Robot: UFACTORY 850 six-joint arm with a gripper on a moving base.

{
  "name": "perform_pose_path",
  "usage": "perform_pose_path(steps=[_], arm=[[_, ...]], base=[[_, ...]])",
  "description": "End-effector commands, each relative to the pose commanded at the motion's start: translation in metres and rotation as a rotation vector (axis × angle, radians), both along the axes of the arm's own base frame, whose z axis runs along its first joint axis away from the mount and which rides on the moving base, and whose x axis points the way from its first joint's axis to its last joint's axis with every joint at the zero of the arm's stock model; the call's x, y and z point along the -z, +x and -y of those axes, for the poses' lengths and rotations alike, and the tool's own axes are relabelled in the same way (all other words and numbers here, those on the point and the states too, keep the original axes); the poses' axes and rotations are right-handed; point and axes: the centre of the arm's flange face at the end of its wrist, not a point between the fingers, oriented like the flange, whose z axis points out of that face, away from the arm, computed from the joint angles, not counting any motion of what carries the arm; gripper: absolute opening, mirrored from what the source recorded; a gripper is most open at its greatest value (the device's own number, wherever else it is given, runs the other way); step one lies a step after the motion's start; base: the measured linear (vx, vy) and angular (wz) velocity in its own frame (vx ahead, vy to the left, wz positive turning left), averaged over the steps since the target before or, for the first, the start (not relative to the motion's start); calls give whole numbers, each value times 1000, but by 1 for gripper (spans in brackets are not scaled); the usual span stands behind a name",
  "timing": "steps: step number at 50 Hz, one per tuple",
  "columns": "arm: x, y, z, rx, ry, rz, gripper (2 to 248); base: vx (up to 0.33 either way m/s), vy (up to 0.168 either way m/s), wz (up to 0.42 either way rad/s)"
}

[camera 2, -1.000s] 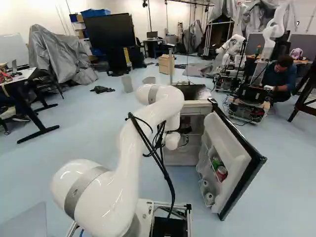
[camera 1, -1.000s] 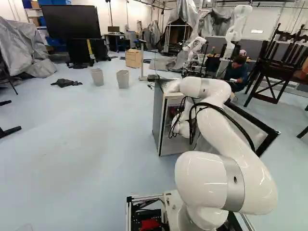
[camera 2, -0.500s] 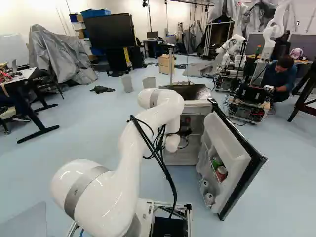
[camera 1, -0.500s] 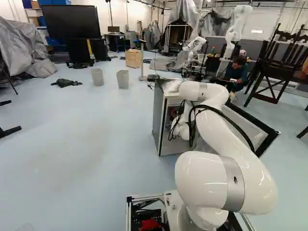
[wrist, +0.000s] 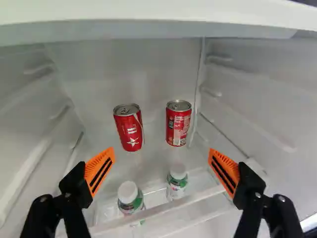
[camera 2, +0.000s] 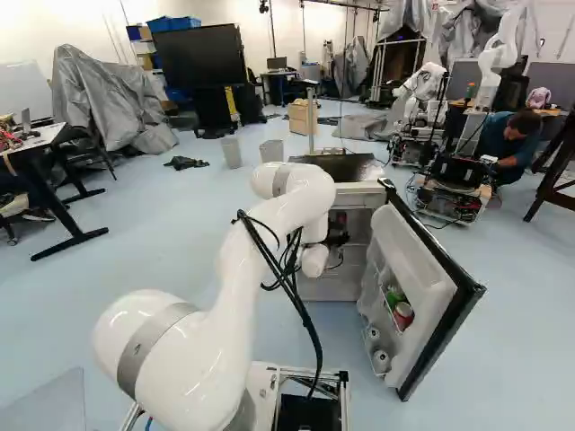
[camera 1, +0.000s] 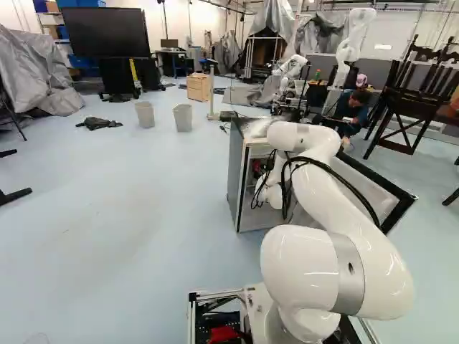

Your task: Grab a drink from the fridge

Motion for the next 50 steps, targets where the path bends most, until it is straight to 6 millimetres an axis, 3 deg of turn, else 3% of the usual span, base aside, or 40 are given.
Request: perform_pose_path(steps=[50], arm=[[18, 33, 34, 33, -33, 94, 247]], base=[[0, 0, 0]])
